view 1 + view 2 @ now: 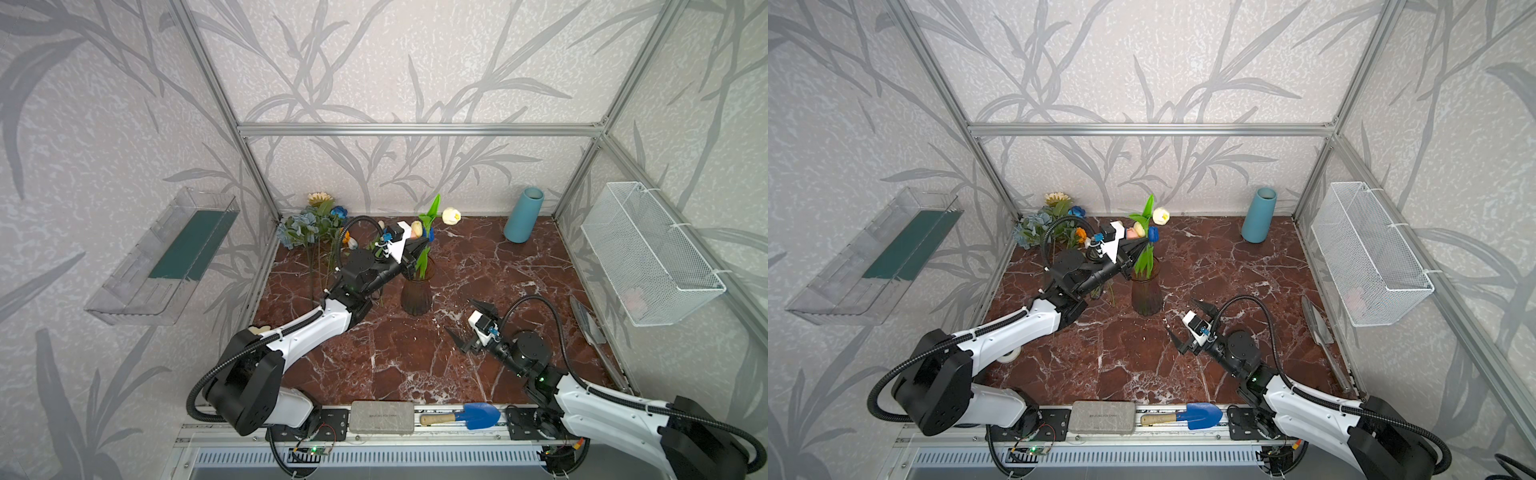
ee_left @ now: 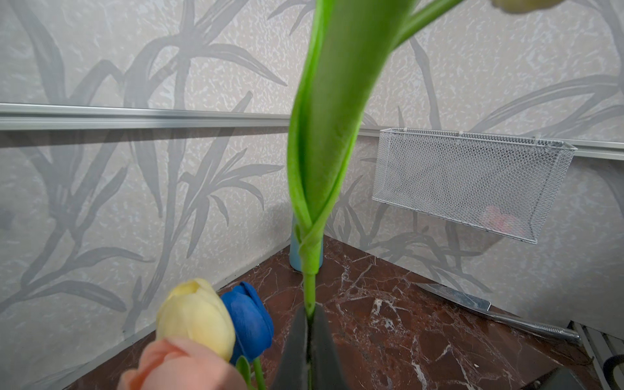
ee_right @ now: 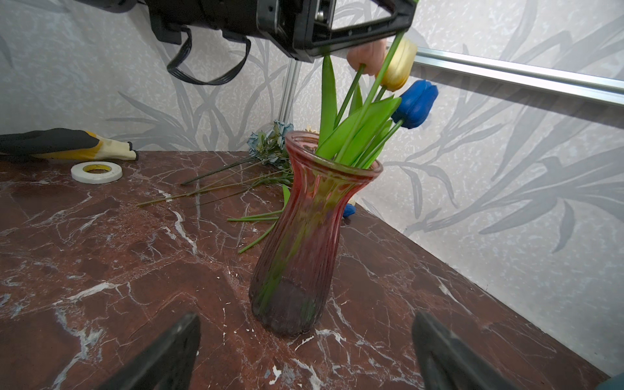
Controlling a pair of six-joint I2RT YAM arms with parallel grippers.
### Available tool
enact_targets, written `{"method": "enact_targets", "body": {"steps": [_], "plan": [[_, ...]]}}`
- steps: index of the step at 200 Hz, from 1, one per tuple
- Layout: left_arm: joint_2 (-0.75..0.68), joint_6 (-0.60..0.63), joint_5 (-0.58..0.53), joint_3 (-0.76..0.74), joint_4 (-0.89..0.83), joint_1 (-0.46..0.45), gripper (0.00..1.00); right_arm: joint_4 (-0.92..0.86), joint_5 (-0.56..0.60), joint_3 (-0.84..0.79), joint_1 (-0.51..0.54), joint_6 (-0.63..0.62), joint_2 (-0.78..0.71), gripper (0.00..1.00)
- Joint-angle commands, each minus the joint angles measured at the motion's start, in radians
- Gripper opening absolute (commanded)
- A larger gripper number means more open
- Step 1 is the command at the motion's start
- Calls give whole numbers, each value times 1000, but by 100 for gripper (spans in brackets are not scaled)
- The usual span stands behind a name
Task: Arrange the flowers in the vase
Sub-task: 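Lower the cream tulip into the pink vase and open the left gripper, then move the left gripper back down to the tulip pile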
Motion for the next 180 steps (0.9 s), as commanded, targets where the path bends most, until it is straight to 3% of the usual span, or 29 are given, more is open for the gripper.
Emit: {"method": "enact_targets", "body": {"steps": [1,27,92,133,144,157,180], "plan": [[-13,18,22,19,-28,-14,17,11,-2,11,4,-4,-8,98],[-34,39,-5,13,-99,-19,34,11,-2,14,4,-5,-5,98],[-153,67,-151,-69,-127,-16,35,6,-14,15,4,2,-6,98],[-242,125,-298,-10,-363,10,37,11,-21,18,4,5,4,98],[-252,147,-412,1,-433,31,37,11,-24,18,4,7,4,98],[-249,81,-572,-5,-479,86,37,11,-29,18,4,10,2,98],[-203,-116,-478,3,-600,291,42,8,-34,17,4,13,-5,98]]}}
